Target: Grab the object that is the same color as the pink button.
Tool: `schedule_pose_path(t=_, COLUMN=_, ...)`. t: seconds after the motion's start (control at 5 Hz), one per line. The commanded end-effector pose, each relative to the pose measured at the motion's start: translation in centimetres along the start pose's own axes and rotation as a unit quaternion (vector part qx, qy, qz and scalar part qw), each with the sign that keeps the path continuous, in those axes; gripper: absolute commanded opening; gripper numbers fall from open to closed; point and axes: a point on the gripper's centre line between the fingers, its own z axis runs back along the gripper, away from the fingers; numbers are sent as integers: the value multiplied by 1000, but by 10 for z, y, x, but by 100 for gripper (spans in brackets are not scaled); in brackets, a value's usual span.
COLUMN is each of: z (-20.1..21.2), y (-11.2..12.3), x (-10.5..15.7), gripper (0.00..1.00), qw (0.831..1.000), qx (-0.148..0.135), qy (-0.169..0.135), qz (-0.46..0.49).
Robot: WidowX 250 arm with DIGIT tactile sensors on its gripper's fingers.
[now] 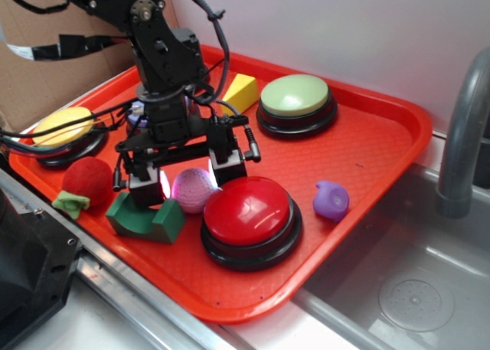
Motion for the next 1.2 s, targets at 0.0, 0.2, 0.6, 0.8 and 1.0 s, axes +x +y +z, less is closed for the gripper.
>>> schedule_pose_path(t=0.0, z=7, y=0, x=10, gripper=0, qw=1000, qx=-18, qy=1, qz=10)
schedule_pose_path(t=0.2, z=18, y=-4, x=15, gripper=0, qw=999, qx=-14, qy=12, qz=-26)
schedule_pose_path(t=0.6, z=90, y=-31, x=47, gripper=0, qw=983, qx=-10, qy=-1, qz=-184)
schedule_pose_path(t=0.8, z=120, y=-40, x=60, gripper=0, qw=966, qx=-27, qy=-17, qz=-257)
schedule_pose_path(t=1.0, z=139, y=-44, x=67, gripper=0, qw=951, qx=-54, qy=-25, qz=-302)
